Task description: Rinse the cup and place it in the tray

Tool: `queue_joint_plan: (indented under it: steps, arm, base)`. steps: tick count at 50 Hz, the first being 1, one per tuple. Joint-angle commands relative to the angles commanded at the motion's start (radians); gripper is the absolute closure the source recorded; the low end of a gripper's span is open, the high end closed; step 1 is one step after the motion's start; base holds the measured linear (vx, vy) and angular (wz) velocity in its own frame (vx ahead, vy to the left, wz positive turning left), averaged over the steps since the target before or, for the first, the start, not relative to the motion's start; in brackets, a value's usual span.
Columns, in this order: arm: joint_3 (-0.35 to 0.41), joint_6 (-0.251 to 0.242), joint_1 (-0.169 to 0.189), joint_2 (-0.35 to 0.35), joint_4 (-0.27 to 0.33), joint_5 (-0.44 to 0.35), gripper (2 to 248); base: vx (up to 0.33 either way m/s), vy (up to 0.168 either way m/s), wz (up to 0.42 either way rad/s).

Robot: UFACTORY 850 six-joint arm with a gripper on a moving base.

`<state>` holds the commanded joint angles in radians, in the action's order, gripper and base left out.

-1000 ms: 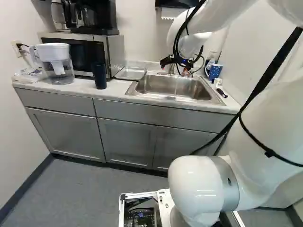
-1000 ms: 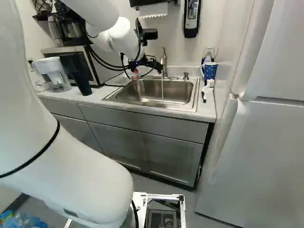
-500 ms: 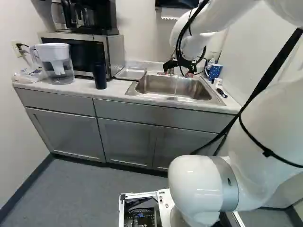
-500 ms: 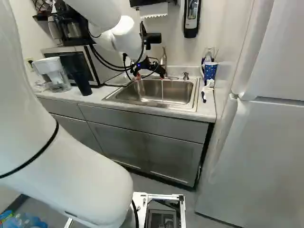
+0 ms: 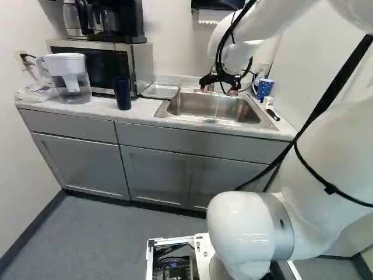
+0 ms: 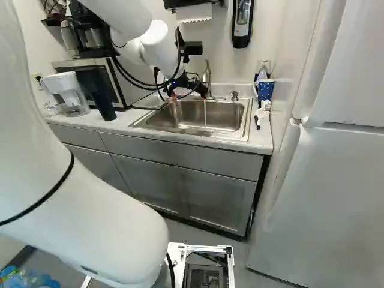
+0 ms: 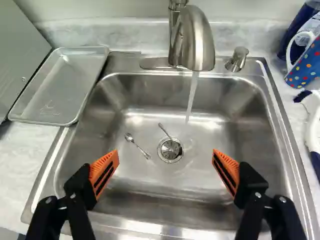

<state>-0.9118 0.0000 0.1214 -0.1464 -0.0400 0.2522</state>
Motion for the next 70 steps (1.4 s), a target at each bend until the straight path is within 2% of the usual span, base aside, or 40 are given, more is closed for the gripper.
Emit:
queue_joint_plan:
  steps: [26,55,70]
  arm:
    - [-0.01,0.0,-0.074,0.008,0.0,-0.044,3]
    - [-0.104,0.0,-0.169,0.042,0.0,-0.044,3]
    - [-0.131,0.0,-0.217,0.035,0.0,-0.044,3]
  base:
    - [0.0,0.0,0.0]
    - [0.0,0.0,0.0]
    - [0.0,0.0,0.0]
